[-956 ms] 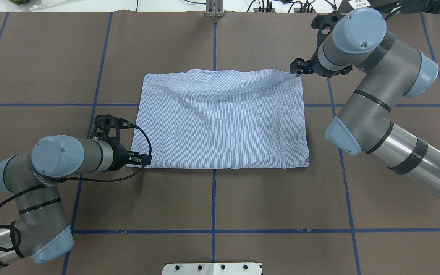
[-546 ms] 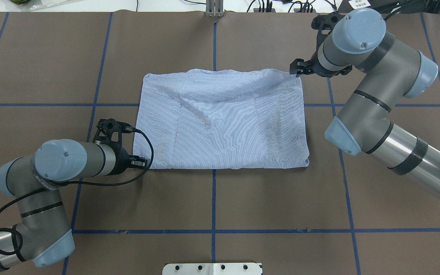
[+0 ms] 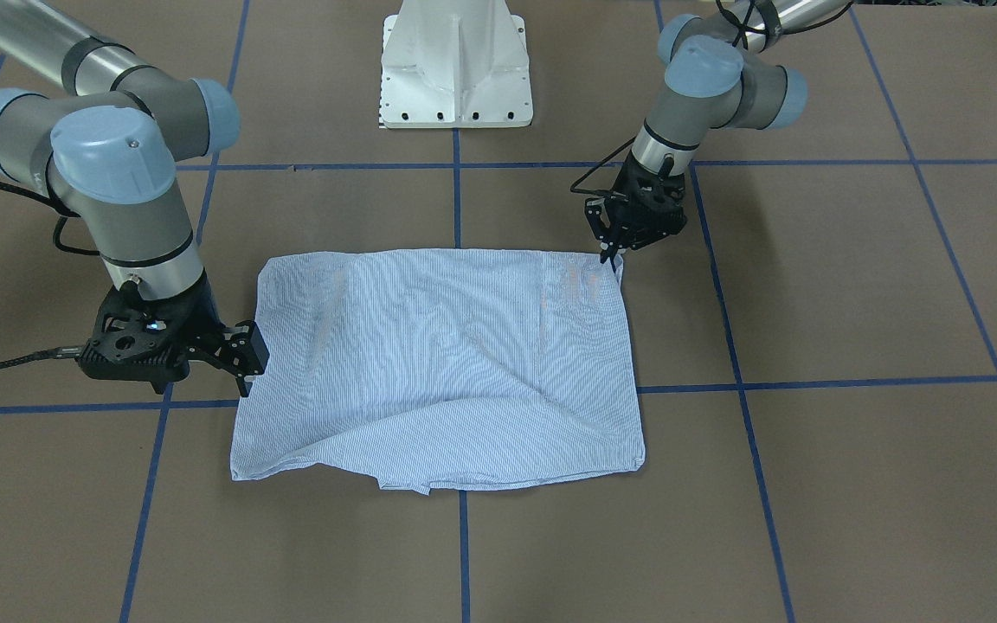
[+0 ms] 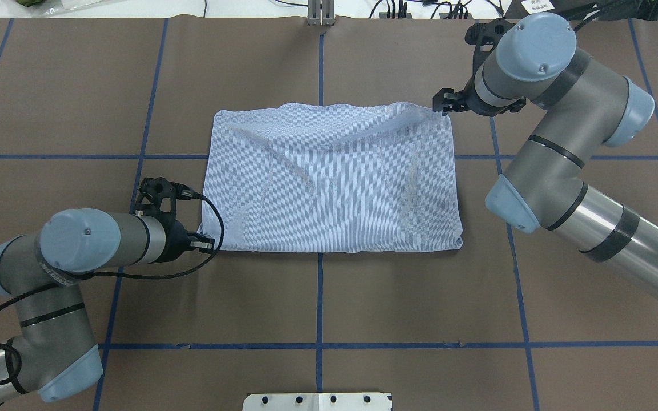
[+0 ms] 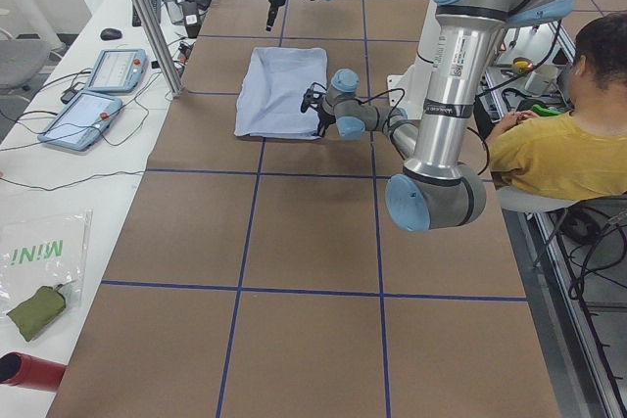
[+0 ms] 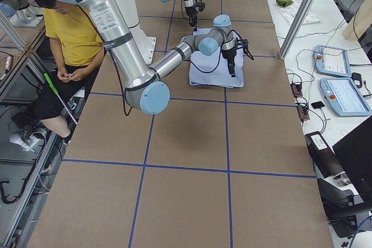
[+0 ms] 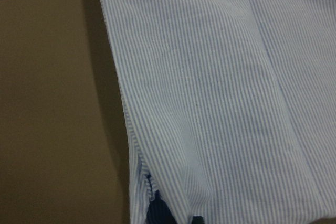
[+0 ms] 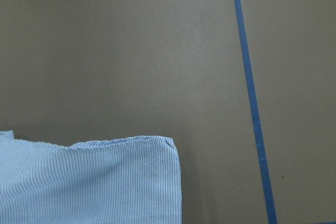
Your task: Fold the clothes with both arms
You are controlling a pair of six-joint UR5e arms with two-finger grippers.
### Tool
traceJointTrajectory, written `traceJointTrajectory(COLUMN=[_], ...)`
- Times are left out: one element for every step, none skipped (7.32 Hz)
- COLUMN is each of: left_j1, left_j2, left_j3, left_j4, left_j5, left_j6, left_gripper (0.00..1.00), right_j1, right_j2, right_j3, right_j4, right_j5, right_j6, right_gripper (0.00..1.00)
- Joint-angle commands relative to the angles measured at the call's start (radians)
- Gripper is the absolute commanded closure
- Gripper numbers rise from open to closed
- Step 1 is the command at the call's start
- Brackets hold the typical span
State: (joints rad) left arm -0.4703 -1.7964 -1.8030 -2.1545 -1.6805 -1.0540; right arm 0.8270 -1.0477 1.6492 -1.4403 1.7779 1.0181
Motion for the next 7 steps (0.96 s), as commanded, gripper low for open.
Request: traceJointTrajectory(left_j1=[-0.107,-0.192,-0.271,-0.348,-0.381,-0.416,-0.438], left_j2=[0.032,0.028,0.003,-0.112,-0.249,-0.391,-0.487], left_j3=[-0.004,0.029,0.103,0.232,0.430,0.596,0.738], left_j4=[0.002,0.004,0.004,0.005,-0.008,-0.025,-0.071], left_j5=[-0.001,-0.001,-0.002,-0.002,-0.002,0.017,0.025], left_j6=[0.162,0.266,0.352,0.411,0.422,0.420,0.419], left_gripper=[1.00,1.00,1.00,1.00,1.00,1.00,1.00], right_j1=[-0.009,-0.023,-0.049,-0.080,-0.115,-0.147,-0.182], right_j2=[0.002,0.002,0.002,0.009,0.015,0.018,0.018], right_j3=[0.004,0.021,0.043,0.063,0.084,0.113,0.144], right_j4=[0.003,0.003,0.001,0.000,-0.005,-0.006,-0.008], right_j5=[0.000,-0.002,-0.005,-0.021,-0.040,-0.055,-0.070], right_j6=[0.025,0.051,0.092,0.138,0.187,0.238,0.279], right_gripper=[0.00,0.00,0.00,0.00,0.00,0.00,0.00])
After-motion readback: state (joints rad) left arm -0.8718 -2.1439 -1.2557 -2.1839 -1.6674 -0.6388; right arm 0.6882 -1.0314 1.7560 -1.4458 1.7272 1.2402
